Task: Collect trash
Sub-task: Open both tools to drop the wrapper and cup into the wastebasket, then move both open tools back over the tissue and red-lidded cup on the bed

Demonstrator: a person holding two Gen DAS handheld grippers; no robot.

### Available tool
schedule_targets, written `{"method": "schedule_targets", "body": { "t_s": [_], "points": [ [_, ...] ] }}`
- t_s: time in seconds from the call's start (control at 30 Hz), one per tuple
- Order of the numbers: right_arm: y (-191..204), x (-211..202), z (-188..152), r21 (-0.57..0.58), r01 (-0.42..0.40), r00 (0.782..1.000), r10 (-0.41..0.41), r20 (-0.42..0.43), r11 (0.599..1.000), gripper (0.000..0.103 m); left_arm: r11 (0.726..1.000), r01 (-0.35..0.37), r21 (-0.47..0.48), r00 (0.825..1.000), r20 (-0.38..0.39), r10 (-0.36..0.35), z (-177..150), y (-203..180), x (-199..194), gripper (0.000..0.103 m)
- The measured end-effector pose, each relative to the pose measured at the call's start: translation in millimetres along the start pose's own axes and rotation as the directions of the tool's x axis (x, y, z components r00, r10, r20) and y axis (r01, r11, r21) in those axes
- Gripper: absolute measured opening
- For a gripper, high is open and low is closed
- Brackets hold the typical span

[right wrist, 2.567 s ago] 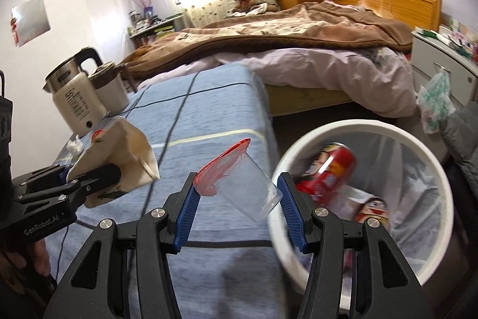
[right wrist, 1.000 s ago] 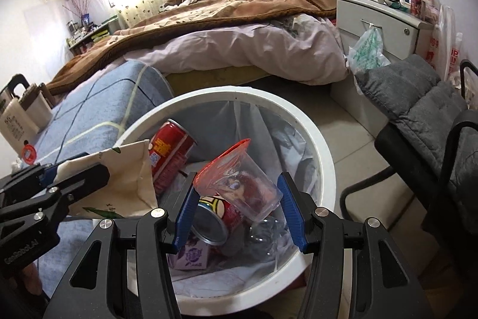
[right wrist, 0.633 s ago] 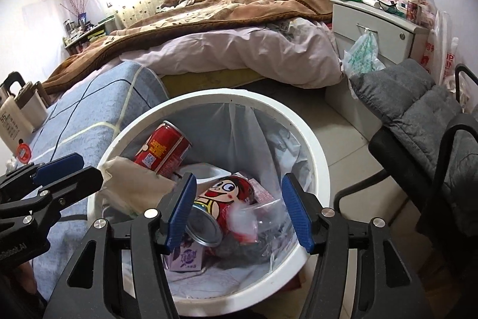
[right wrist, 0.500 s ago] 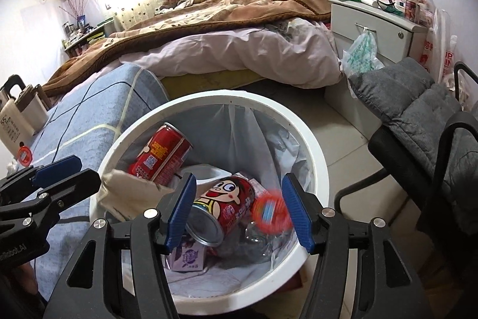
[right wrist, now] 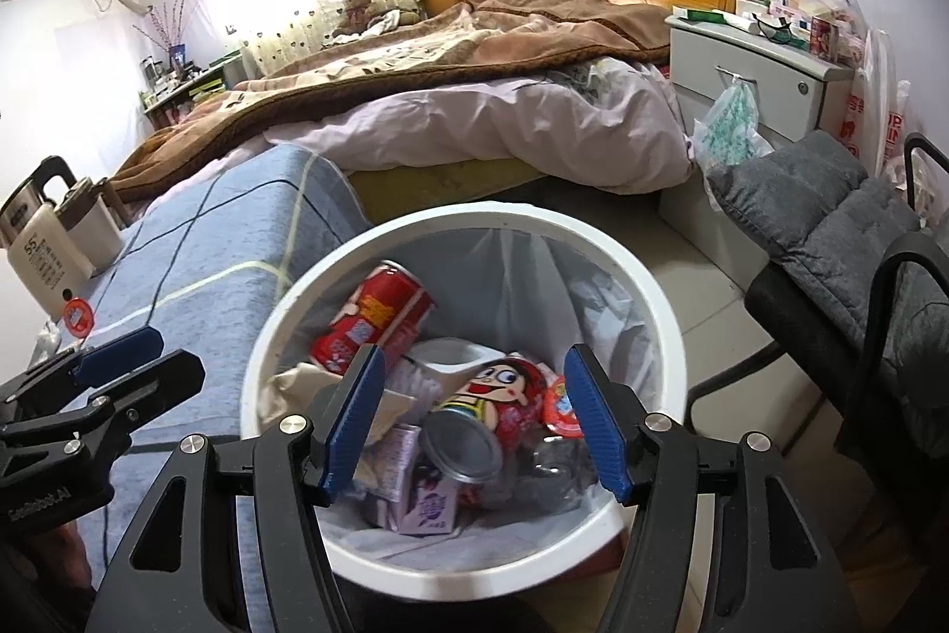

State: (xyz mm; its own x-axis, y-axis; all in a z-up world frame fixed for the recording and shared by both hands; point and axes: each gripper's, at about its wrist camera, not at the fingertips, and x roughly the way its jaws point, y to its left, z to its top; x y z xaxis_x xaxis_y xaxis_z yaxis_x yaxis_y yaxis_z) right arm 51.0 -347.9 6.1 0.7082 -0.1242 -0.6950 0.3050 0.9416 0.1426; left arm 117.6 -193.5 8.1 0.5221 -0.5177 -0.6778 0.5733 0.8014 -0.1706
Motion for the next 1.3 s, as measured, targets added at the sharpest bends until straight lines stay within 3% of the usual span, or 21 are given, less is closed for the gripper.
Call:
{"method": "schedule_targets", "body": {
  "t_s": [0.6, 0.8, 1.3],
  "points": [
    [78.4, -8.4, -4.9, -0.087, -0.102, 0.994, 0.104, 0.022, 0.991, 0.064, 0.986, -0.129, -0.105, 0.989, 0.059, 0.136, -23.2, 69.6, -53.1, 0.065],
    [114.7, -4.1, -3.9, -0.131, -0.149, 0.988, 0.153, 0.018, 0.98, 0.064, 0.968, -0.208, -0.141, 0.972, 0.077, 0.22, -30.5, 99.4, -71.9, 0.065],
    [203.9, 14.6, -2.6, -0.246, -0.236, 0.971, 0.236, -0.03, 0.94, 0.064, 0.918, -0.305, -0.255, 0.94, 0.074, 0.333, -48.1, 182.4, -108.0, 0.066]
  ]
}}
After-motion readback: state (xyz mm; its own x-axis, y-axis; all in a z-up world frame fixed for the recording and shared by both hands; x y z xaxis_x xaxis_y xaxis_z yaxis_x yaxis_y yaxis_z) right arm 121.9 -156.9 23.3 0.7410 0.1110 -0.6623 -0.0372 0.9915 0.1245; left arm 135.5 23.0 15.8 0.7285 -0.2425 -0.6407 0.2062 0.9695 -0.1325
